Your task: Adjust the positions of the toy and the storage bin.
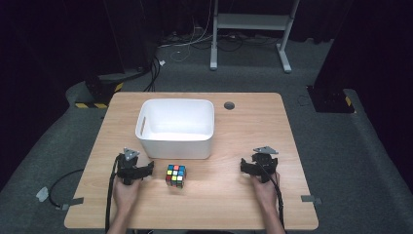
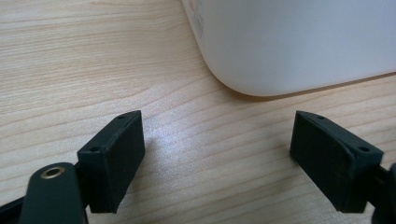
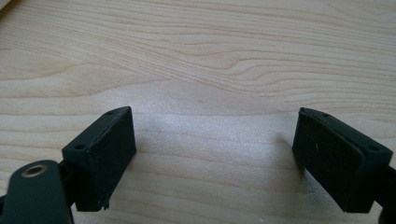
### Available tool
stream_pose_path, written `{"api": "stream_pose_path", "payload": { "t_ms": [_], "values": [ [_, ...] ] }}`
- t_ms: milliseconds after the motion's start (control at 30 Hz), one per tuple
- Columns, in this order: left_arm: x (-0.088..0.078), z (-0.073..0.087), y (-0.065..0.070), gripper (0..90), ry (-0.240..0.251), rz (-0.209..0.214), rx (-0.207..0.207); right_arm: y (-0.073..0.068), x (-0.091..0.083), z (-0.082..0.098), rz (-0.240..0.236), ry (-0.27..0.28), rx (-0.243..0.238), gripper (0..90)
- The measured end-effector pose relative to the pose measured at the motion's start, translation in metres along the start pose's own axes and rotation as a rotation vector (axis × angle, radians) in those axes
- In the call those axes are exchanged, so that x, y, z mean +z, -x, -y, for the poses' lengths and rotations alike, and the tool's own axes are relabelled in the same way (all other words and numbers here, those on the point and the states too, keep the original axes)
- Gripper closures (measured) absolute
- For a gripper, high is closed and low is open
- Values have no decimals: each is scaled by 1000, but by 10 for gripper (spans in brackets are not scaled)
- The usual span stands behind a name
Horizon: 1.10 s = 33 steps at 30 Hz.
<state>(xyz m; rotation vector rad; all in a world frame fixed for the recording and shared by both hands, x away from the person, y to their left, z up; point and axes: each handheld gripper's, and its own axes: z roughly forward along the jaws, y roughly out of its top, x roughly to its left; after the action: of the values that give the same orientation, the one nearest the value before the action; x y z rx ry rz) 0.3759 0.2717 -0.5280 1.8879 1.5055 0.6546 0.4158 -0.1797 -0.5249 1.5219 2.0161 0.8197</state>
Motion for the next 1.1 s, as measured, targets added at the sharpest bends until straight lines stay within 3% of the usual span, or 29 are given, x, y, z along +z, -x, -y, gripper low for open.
{"api": "stream_pose_path", "payload": {
  "t_ms": [1100],
  "values": [
    [-7, -1, 4, 147, -38, 13, -3, 0, -1, 0, -5, 3, -5, 151]
  ]
}}
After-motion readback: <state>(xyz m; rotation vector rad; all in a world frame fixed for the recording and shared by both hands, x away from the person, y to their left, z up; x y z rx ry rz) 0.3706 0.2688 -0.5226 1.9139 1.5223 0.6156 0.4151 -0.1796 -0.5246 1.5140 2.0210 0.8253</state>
